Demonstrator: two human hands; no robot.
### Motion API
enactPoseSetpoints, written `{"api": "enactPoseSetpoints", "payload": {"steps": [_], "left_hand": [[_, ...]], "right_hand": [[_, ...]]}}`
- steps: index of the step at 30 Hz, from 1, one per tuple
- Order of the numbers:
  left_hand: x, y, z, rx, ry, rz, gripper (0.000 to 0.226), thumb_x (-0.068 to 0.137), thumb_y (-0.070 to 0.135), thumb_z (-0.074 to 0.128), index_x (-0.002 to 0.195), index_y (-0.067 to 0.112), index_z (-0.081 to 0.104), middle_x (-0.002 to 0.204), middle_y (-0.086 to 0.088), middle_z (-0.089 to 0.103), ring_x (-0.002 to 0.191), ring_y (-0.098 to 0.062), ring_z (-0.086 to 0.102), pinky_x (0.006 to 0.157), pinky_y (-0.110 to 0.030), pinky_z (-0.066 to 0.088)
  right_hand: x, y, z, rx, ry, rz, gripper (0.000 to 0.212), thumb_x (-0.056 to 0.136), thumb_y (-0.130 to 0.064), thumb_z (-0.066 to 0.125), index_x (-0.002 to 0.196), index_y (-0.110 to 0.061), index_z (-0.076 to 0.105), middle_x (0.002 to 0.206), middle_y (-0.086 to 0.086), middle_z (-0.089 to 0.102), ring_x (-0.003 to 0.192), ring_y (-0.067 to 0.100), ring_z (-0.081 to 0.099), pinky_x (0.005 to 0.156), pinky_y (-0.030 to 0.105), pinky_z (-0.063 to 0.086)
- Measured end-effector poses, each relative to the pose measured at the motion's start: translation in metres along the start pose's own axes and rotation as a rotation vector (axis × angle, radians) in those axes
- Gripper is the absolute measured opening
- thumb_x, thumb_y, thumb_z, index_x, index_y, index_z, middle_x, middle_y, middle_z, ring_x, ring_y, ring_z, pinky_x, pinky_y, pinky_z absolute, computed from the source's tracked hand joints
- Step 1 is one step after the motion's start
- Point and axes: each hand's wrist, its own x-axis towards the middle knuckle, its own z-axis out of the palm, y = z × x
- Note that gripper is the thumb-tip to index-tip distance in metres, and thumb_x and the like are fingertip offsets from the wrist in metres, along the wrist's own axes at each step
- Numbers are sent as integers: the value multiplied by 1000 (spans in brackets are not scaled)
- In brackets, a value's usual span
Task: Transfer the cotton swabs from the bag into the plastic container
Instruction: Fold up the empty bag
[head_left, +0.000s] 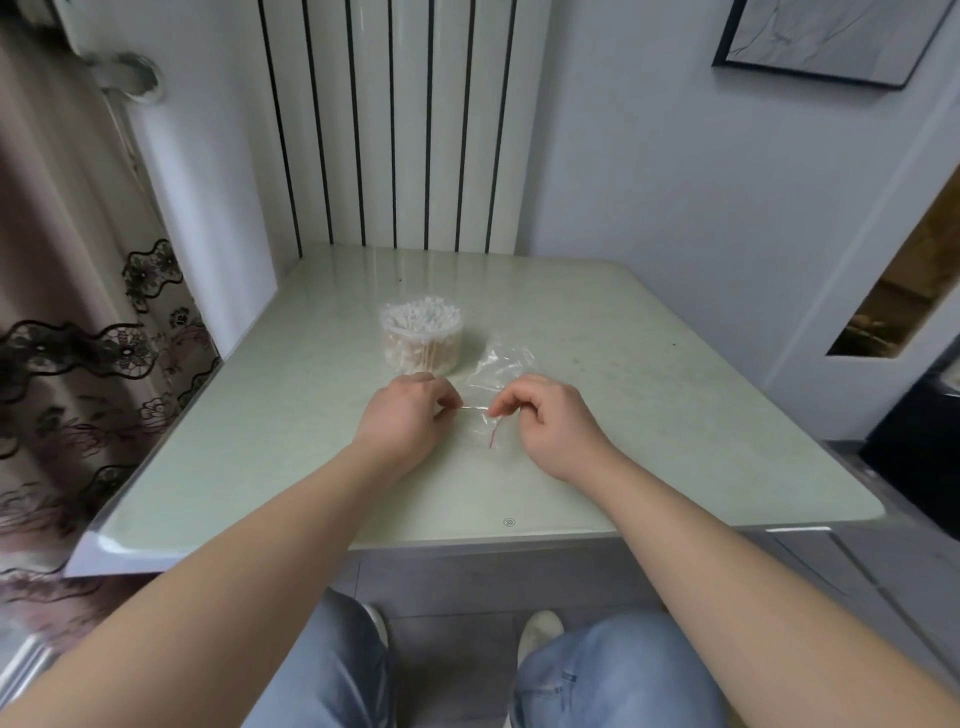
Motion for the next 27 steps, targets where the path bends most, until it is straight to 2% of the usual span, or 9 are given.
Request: {"api": "enactPoseSetpoints", "payload": {"steps": [3, 5, 8, 11, 13, 16, 18, 21, 27], "left_hand": [[-4, -8, -6, -43, 2, -5, 13, 96, 16, 61, 104, 21, 70, 105, 1, 71, 98, -22, 64, 81, -31, 48], [-8, -13, -12, -99, 38, -18, 11, 95, 12, 61, 101, 19, 68, 98, 0, 71, 91, -22, 65, 80, -33, 50], [-11, -15, -18, -187, 97, -32, 15, 93, 7, 62, 90, 22, 62, 85, 6, 67, 79, -18, 65, 76, -30, 51], [-14, -13, -23, -230, 124, -46, 21, 91, 6, 62, 85, 27, 60, 83, 12, 66, 75, -4, 63, 70, -17, 47], [-15, -13, -26, -254, 142, -76, 23, 89, 5, 61, 84, 28, 62, 85, 12, 67, 74, 0, 63, 68, -9, 44], [-14, -12, -31, -290, 180, -156, 25, 86, 4, 59, 83, 28, 64, 83, 7, 67, 71, -12, 65, 67, -15, 46], [-14, -11, -34, -302, 198, -205, 23, 85, 4, 57, 82, 24, 67, 77, 4, 66, 67, -15, 65, 67, -21, 48], [-17, -8, -39, -314, 155, -207, 20, 85, 3, 57, 82, 19, 67, 71, 5, 67, 57, -7, 65, 63, -16, 48], [-24, -9, -41, -332, 107, -207, 22, 85, 1, 56, 79, 20, 67, 68, 9, 67, 56, -7, 67, 62, -16, 50]], "right_hand": [[12, 16, -2, -125, 262, 153, 36, 84, 5, 52, 101, -18, 73, 105, 2, 64, 98, 16, 59, 92, 19, 43], [21, 20, -3, -65, 253, 392, 32, 92, -15, 60, 123, -20, 65, 124, 4, 60, 115, 23, 57, 106, 35, 43], [28, 11, -2, 340, 92, 659, 46, 96, -37, 62, 139, -24, 51, 130, 0, 58, 105, 23, 66, 89, 42, 56], [29, -3, 1, 597, 51, 646, 23, 100, -31, 60, 121, -21, 61, 130, 11, 59, 81, 23, 70, 64, 38, 57], [29, -10, 4, 702, 62, 638, 29, 102, -39, 52, 112, -15, 66, 124, 18, 61, 76, 24, 70, 58, 37, 57], [30, -14, 5, 815, 44, 651, 52, 100, -55, 46, 119, -10, 64, 109, 13, 63, 78, 29, 70, 58, 40, 57], [29, -13, 6, 731, 1, 586, 40, 99, -47, 55, 116, -13, 64, 107, 12, 63, 76, 28, 69, 59, 39, 57], [30, -13, 9, 673, 24, 597, 21, 100, -33, 60, 100, -13, 65, 98, 11, 66, 71, 24, 68, 58, 36, 56], [36, -11, 4, 774, 58, 653, 22, 97, -38, 63, 97, -16, 66, 84, 0, 67, 71, 19, 66, 57, 30, 52]]}}
